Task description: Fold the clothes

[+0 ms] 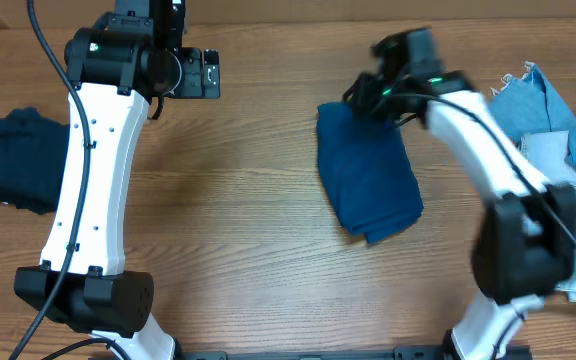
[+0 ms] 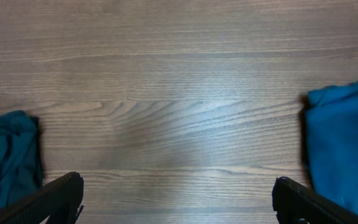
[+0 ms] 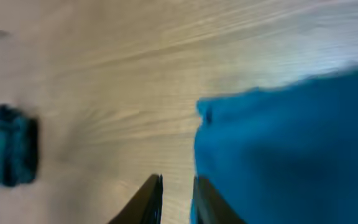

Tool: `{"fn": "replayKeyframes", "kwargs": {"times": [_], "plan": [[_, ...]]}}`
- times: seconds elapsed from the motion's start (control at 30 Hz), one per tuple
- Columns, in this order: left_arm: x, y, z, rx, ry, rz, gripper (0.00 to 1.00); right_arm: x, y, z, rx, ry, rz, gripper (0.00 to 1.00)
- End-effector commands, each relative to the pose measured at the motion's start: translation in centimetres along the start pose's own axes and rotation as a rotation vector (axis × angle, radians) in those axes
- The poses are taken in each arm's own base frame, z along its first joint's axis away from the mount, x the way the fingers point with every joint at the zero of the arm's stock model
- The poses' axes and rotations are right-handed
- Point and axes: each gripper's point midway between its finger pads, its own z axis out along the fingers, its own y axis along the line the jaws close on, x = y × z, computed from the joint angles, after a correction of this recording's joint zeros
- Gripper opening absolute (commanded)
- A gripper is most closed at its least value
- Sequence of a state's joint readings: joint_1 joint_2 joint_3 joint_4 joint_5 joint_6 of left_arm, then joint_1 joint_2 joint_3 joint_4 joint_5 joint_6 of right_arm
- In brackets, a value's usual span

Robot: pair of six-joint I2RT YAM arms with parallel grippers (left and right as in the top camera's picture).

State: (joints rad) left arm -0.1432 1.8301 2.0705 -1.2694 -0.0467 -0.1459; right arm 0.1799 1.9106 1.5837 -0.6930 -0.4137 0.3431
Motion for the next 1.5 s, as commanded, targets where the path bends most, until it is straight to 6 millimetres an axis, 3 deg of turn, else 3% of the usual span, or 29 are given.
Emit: {"fn": "replayKeyframes", "kwargs": {"times": [0.0,0.1,0.2,0.23,0.27,0.33,0.4,0.47,0.57,0.7,0.77,0.83,0.97,1.03,1.1,1.2,1.3,1.37,1.47], "plan": [[-0.1,0.2,0.1,-0.012,-0.001,0.012,1.00,1.0,1.8,-8.1,0.012,-0.008,-0.013,0.20],[-0.1,0.2,0.1,-0.012,-0.001,0.012,1.00,5.6,-0.7,-7.8,0.112,0.162,0.055,0.20],[-0.1,0.2,0.1,-0.012,-0.001,0.012,1.00,14.3,-4.5,-5.6,0.208,0.434,0.167,0.16],[-0.1,0.2,0.1,-0.012,-0.002,0.012,1.00,18.8,-6.3,-5.1,0.247,0.552,0.204,0.15],[-0.1,0.2,0.1,-0.012,-0.001,0.012,1.00,21.9,-7.1,-4.4,0.247,0.622,0.219,0.15],[-0.1,0.2,0.1,-0.012,-0.001,0.012,1.00,25.7,-7.6,-3.6,0.220,0.699,0.239,0.16],[-0.1,0.2,0.1,-0.012,-0.001,0.012,1.00,26.9,-7.7,-3.5,0.216,0.729,0.210,0.16],[-0.1,0.2,0.1,-0.012,-0.001,0.012,1.00,25.8,-6.2,-3.7,0.166,0.696,0.133,0.15],[-0.1,0.2,0.1,-0.012,-0.001,0.012,1.00,21.4,-2.6,-6.2,0.083,0.533,-0.017,0.14],[-0.1,0.2,0.1,-0.012,-0.001,0.012,1.00,17.9,0.7,-9.4,0.018,0.363,-0.123,0.10],[-0.1,0.2,0.1,-0.012,-0.001,0.012,1.00,16.7,1.3,-9.4,-0.002,0.303,-0.152,0.14],[-0.1,0.2,0.1,-0.012,-0.001,0.012,1.00,15.8,0.6,-8.0,0.020,0.270,-0.159,0.17],[-0.1,0.2,0.1,-0.012,-0.001,0.012,1.00,17.1,-3.6,-3.8,0.145,0.396,-0.099,0.17],[-0.1,0.2,0.1,-0.012,-0.001,0.012,1.00,19.4,-5.8,-1.4,0.188,0.523,-0.041,0.16],[-0.1,0.2,0.1,-0.012,-0.002,0.012,1.00,22.4,-6.3,-0.8,0.169,0.671,0.014,0.16],[-0.1,0.2,0.1,-0.012,-0.001,0.012,1.00,23.9,-3.2,-2.2,0.049,0.732,-0.045,0.17],[-0.1,0.2,0.1,-0.012,-0.001,0.012,1.00,22.2,-0.2,-4.5,-0.005,0.619,-0.139,0.17],[-0.2,0.0,0.1,-0.001,-0.008,0.008,1.00,18.9,0.9,-7.1,0.029,0.436,-0.196,0.15],[-0.5,-1.0,0.1,0.054,-0.015,0.008,1.00,13.0,-2.4,-11.1,0.269,0.129,-0.074,0.14]]}}
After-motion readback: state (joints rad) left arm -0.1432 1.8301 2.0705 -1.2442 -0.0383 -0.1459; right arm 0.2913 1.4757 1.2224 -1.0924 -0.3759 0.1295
